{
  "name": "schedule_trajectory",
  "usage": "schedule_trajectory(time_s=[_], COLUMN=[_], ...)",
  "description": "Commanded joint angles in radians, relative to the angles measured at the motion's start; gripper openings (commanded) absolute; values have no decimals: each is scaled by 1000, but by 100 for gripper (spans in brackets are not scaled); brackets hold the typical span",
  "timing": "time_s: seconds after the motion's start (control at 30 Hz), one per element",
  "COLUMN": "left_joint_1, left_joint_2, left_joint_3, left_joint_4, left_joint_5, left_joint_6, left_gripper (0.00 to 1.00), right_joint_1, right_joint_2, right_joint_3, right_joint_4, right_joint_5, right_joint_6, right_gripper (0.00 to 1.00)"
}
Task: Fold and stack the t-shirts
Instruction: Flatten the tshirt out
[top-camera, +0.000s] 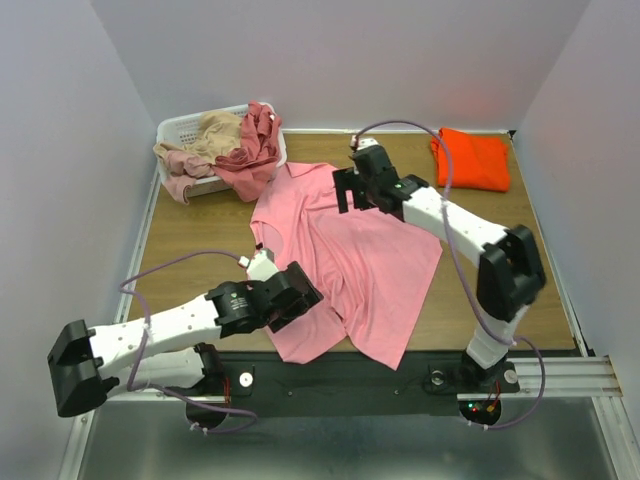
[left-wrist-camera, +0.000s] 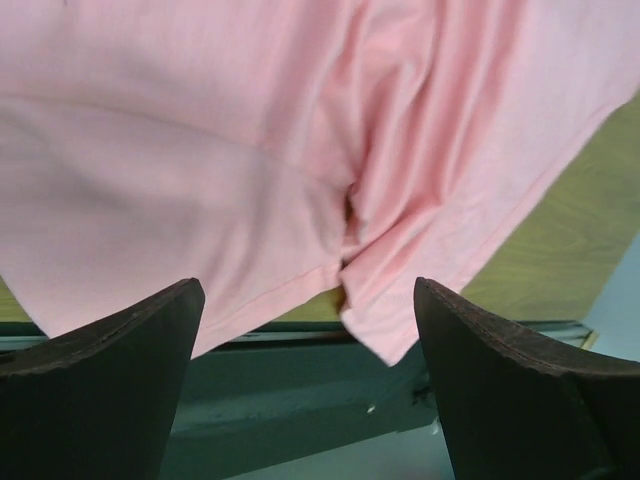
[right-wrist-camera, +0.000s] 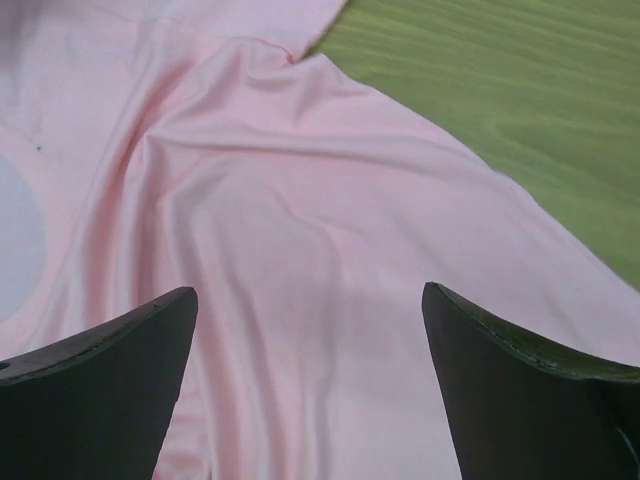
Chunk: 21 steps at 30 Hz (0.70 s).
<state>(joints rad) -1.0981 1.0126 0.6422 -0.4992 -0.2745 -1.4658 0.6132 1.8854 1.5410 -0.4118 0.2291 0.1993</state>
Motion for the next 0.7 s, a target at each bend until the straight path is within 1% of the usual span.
schedule_trajectory(time_s=[0.0, 0.07, 0.1, 0.13, 0.2, 0.23, 0.27, 0.33, 0.37, 0.4, 0.43, 0.47, 0.5, 0.53, 0.6, 0.63, 0.67], left_joint_1=[3, 27, 44, 94, 171, 205, 275, 337, 386, 412, 435, 479, 498, 517, 550, 579, 590], left_joint_2=[-87, -123, -131, -137, -128, -103, -89, -16, 16, 49, 120, 157, 196, 269, 338, 395, 420], left_joint_3=[83, 91, 93, 94, 102, 102, 102, 103, 109, 120, 128, 145, 154, 162, 183, 200, 208], left_joint_4=[-139, -112, -89, -35, 43, 82, 149, 212, 247, 269, 293, 325, 343, 362, 375, 386, 392], left_joint_5=[-222, -294, -311, -302, -252, -223, -169, -129, -111, -97, -79, -37, -14, 7, 55, 79, 89], left_joint_6=[36, 64, 118, 155, 257, 341, 373, 441, 475, 496, 518, 550, 567, 587, 614, 628, 633], left_gripper=[98, 98, 98, 99, 98, 98, 98, 98, 99, 98, 98, 98, 98, 98, 98, 98, 98], right_joint_1=[-12, -36, -52, -81, -111, -130, -165, -197, -226, -237, -247, -260, -268, -274, -305, -334, -349], right_joint_2=[-179, -219, -233, -258, -273, -279, -284, -279, -258, -241, -223, -179, -157, -128, -60, -43, -28], right_joint_3=[-193, -258, -283, -335, -375, -390, -419, -438, -444, -443, -438, -427, -417, -409, -383, -380, -372], right_joint_4=[-13, -13, -13, -12, -13, -13, -13, -12, -10, -7, -8, -7, -7, -5, -5, -5, -5], right_joint_5=[70, 53, 47, 41, 52, 53, 47, 36, 26, 18, 41, 41, 32, 29, 29, 35, 35], right_joint_6=[171, 212, 248, 262, 291, 295, 296, 298, 293, 282, 285, 278, 275, 272, 273, 278, 281], right_gripper=[100, 100, 100, 100, 100, 100, 100, 100, 100, 100, 100, 100, 100, 100, 100, 100, 100])
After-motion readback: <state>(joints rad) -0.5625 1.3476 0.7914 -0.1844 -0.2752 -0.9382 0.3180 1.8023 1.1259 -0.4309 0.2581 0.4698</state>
